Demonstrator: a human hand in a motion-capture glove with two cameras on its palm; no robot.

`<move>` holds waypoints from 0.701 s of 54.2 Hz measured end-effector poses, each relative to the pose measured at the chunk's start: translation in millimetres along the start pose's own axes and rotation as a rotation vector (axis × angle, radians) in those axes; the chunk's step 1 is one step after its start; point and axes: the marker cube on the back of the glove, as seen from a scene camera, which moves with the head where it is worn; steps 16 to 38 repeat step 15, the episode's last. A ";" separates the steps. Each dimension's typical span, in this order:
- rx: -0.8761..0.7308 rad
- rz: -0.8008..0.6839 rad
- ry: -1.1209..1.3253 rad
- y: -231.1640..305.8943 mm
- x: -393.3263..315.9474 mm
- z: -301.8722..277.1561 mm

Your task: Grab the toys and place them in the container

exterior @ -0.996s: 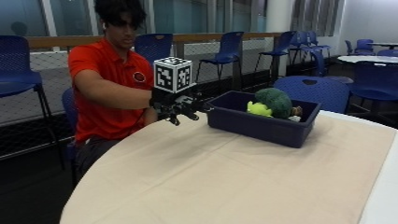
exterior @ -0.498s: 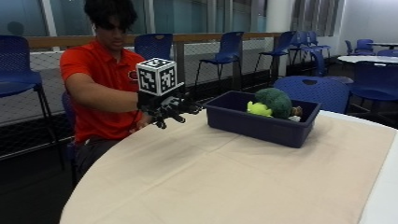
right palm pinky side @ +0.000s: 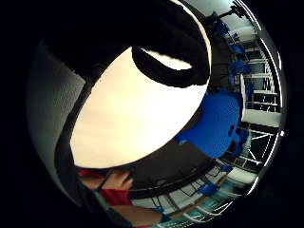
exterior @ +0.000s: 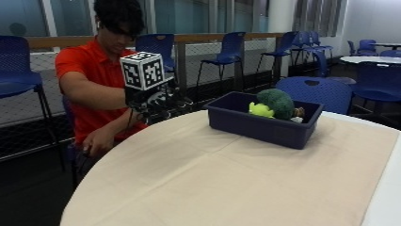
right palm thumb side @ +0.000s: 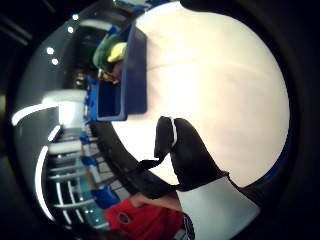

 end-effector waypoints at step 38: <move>-0.012 0.041 -0.026 8.7 23.7 0.7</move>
